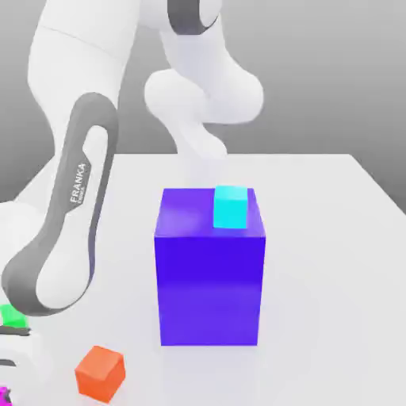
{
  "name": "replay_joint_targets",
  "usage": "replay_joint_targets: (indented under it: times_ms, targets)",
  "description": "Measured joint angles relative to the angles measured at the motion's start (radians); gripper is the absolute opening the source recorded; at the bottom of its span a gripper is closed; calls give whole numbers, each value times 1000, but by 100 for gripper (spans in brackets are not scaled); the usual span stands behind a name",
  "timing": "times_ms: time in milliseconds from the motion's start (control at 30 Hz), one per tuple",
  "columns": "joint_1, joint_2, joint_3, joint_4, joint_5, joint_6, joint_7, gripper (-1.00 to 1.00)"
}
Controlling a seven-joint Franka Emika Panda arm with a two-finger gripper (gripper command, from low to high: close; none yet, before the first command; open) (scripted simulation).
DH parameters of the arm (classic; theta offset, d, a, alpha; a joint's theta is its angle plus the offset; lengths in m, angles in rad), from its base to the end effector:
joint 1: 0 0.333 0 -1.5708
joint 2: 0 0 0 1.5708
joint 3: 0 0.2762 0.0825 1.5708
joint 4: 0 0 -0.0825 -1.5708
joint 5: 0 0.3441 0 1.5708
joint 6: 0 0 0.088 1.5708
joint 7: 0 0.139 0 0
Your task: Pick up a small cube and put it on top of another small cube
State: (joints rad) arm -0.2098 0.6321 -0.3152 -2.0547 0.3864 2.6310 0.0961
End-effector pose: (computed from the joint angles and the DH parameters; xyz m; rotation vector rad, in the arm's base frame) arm 0.4619 -0.2837 0.1076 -2.8250 1.3720 -0.0001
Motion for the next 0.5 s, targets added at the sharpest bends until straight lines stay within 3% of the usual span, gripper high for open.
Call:
replay_joint_targets:
  times_ms: [100, 233, 500]
  targets:
    - [-1, 5, 1, 1, 3, 3, -2, -100]
    - [36, -117, -57, -42, -55, -76, 21, -100]
    - [-16, -370, -150, -291, -171, -68, -184, -100]
